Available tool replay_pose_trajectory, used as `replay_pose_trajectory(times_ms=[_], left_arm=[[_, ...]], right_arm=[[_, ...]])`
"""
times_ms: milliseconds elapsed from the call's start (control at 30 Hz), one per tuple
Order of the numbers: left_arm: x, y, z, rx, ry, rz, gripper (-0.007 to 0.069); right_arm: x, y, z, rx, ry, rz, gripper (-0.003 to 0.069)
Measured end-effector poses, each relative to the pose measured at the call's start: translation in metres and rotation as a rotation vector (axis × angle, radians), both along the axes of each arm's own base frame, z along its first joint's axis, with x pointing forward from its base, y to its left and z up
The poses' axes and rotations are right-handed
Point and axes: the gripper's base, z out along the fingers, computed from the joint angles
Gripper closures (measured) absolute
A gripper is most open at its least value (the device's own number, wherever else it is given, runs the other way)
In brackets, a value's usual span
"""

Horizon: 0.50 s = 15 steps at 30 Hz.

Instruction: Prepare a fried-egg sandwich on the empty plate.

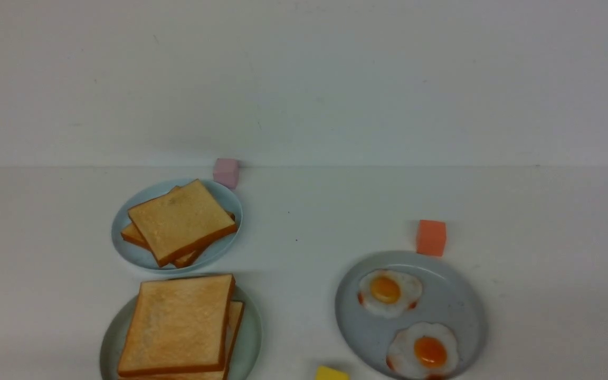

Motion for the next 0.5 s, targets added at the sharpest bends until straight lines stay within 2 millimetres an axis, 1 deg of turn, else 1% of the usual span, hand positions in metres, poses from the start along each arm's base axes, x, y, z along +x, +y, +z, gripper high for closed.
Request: replay_pose_trajectory(times_ms=[133,167,200,267,300,433,500], left_arm=[[0.000,0.000,0.000,0.000,0.000,0.000,0.0596],[0.000,0.000,0.000,0.000,0.000,0.000,0.0596],[0.000,0.000,0.000,0.000,0.000,0.000,0.0596],[0.000,0.000,0.000,0.000,0.000,0.000,0.0595],[0.000,0.000,0.000,0.000,0.000,0.000,0.0595],[0.000,0.000,0.000,0.000,0.000,0.000,0.0587],[0.000,0.000,0.000,0.000,0.000,0.000,0.0586]], right_arm=[[0.008,-0.011,-0.022,0.012,0.073,-0.210,0.0591],[0.009,-0.014,-0.030,0.020,0.094,-0.251,0.0589],[0.010,-0.015,-0.033,0.020,0.103,-0.258,0.0589],[0.013,-0.020,-0.054,0.034,0.150,-0.331,0.0585],[0.013,-0.020,-0.055,0.037,0.152,-0.338,0.0584],[0.014,-0.024,-0.090,0.025,0.250,-0.385,0.0578],[0.014,-0.024,-0.091,0.047,0.252,-0.394,0.0575]])
